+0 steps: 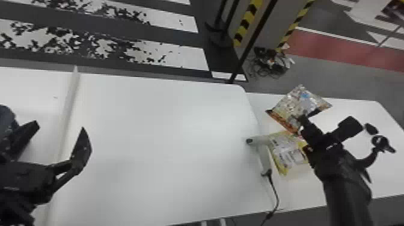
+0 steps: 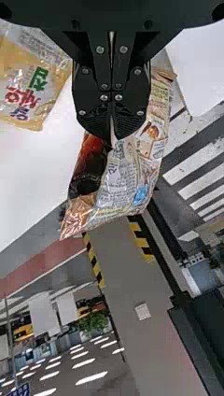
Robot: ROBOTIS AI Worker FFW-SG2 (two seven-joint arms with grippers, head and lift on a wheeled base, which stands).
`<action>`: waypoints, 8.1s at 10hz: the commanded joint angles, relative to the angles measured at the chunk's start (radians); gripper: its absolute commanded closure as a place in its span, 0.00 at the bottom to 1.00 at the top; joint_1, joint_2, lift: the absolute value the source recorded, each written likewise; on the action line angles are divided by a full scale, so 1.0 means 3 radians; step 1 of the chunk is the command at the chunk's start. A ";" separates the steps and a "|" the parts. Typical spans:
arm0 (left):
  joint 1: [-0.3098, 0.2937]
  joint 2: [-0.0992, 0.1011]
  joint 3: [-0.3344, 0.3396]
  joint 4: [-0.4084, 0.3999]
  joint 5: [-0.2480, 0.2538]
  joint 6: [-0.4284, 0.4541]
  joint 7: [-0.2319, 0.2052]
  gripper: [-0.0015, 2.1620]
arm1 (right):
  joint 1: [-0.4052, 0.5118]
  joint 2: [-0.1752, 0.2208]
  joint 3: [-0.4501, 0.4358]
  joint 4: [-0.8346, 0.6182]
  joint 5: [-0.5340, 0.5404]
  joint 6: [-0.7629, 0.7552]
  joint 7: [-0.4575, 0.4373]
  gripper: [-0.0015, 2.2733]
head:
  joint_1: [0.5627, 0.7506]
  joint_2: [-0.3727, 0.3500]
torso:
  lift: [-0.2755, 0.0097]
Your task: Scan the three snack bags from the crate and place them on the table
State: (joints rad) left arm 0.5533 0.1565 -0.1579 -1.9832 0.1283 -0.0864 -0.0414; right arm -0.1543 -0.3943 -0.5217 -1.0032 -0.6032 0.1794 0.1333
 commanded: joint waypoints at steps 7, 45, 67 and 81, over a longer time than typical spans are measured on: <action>-0.0045 0.0010 -0.0041 0.0009 -0.0003 -0.0031 -0.0010 0.01 | -0.0038 0.0000 0.0343 0.0179 0.0211 -0.0140 -0.0184 0.03 | 0.70 0.03 | 0.75; -0.1267 0.0496 0.2025 -0.0707 0.0207 0.5287 -0.1074 0.04 | 0.2324 0.0696 0.1719 -0.2746 0.1152 -0.1132 -0.0046 0.07 | 0.70 0.83 | 0.75; -0.1548 0.0741 0.1626 0.0168 -0.0356 0.5256 -0.1877 0.04 | 0.2442 0.0660 0.1744 -0.2741 0.1080 -0.1367 -0.0046 0.06 | 0.70 0.85 | 0.75; -0.1865 0.0854 0.1253 0.0919 -0.1102 0.4530 -0.2521 0.04 | 0.2590 0.0578 0.1760 -0.2715 0.0993 -0.1643 -0.0046 0.06 | 0.70 0.85 | 0.75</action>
State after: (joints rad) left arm -0.0059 0.4025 0.2207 -1.7166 -0.1953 1.2881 -0.7961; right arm 0.6215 -0.2221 0.0054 -1.8167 -0.3064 -0.3105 0.1196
